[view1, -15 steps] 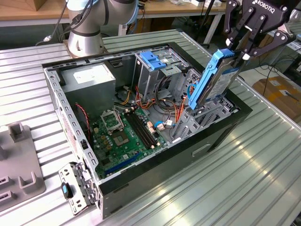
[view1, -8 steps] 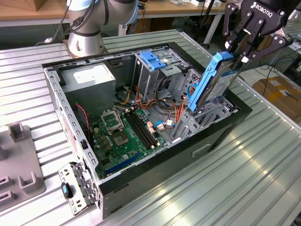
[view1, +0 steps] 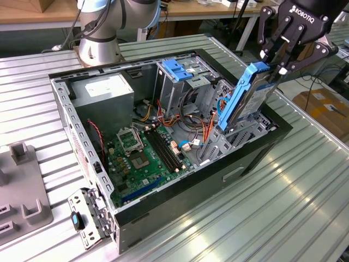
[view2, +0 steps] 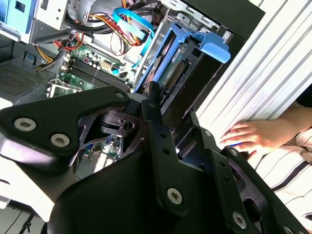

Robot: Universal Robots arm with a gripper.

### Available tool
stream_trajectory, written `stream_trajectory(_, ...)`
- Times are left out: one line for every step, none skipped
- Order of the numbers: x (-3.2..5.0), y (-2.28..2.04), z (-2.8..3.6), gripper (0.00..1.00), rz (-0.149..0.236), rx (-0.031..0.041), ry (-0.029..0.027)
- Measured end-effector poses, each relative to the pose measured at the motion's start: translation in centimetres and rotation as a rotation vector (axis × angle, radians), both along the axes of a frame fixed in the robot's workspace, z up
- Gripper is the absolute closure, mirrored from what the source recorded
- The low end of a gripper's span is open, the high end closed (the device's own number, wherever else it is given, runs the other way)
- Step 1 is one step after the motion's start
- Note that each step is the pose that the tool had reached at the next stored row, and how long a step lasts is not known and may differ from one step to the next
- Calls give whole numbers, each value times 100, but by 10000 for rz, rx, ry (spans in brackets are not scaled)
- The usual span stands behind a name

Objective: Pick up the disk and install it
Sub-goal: 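Insert the disk into the insertion slot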

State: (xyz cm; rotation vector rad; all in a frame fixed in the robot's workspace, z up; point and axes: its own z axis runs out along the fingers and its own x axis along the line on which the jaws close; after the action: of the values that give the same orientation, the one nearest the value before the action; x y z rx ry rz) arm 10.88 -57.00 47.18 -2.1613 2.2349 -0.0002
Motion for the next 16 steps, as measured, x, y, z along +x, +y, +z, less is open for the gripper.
stream_trajectory(0,0,-9,65,0,-3,0)
stream_trajectory(0,0,-16,65,0,-3,0)
stream_trajectory(0,0,-29,65,0,-4,0)
stream_trajectory(0,0,-34,65,0,-4,0)
stream_trajectory(0,0,-39,65,0,-4,0)
stream_trajectory(0,0,-49,65,0,-3,0)
stream_trajectory(0,0,-56,65,0,-3,0)
stream_trajectory(0,0,-58,65,0,-3,0)
stream_trajectory(0,0,-57,65,-1,-4,0)
stream_trajectory(0,0,-58,65,0,-4,0)
stream_trajectory(0,0,-64,65,0,-2,0)
stream_trajectory(0,0,-68,65,0,-3,0)
stream_trajectory(0,0,-74,65,3,-5,0)
stream_trajectory(1,0,-76,65,16,-6,0)
stream_trajectory(2,0,-77,65,29,-7,0)
stream_trajectory(3,1,-82,65,42,-10,0)
